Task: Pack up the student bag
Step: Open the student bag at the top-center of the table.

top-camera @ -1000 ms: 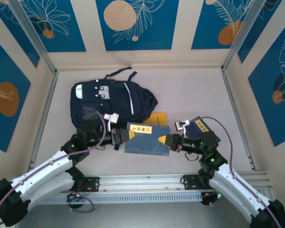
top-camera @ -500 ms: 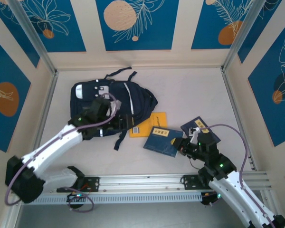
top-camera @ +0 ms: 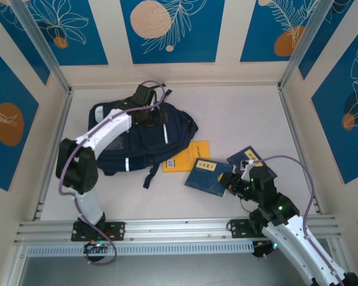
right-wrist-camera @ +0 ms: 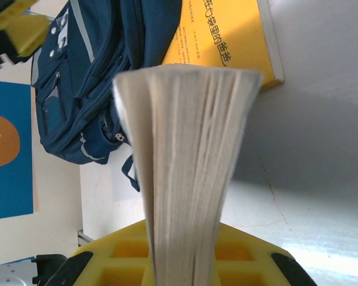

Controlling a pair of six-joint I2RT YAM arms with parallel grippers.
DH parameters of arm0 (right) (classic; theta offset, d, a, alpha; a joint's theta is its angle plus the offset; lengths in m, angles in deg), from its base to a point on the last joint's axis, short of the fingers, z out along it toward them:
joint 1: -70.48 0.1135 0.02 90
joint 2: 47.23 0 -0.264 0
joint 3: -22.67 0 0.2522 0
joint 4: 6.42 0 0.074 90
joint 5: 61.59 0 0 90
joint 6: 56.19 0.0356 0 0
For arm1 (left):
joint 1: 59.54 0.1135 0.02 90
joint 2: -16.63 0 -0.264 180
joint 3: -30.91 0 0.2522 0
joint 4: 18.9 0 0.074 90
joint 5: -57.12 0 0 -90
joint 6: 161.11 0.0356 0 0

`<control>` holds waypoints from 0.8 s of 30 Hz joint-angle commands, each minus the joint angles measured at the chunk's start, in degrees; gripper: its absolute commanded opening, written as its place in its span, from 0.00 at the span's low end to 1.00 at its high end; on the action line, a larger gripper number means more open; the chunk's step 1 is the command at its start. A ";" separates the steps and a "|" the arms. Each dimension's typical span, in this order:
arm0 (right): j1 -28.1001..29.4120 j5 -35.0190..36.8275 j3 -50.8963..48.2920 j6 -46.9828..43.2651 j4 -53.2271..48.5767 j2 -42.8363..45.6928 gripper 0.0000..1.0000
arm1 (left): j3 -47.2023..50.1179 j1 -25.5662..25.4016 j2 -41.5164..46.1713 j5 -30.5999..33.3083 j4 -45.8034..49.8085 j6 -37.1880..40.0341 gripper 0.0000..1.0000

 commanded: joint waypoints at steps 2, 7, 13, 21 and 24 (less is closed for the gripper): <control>-0.78 -0.32 3.18 -2.82 -2.23 2.12 0.00 | -7.12 1.56 -6.26 -5.82 1.17 3.06 0.47; -1.47 -0.99 2.95 -3.13 -3.34 2.57 0.00 | -9.48 1.57 -10.41 -10.22 -0.82 2.68 0.42; -2.22 -1.69 2.11 -2.43 -1.74 2.51 0.00 | -11.39 1.57 -14.12 -12.82 -0.01 2.67 0.23; -2.91 -0.78 3.97 -3.45 -3.35 2.02 0.00 | -13.24 1.78 -7.31 -12.33 3.71 3.89 0.00; -2.94 0.43 5.00 -4.22 -4.48 1.82 0.00 | -13.56 2.52 -1.24 -11.49 6.82 3.49 0.00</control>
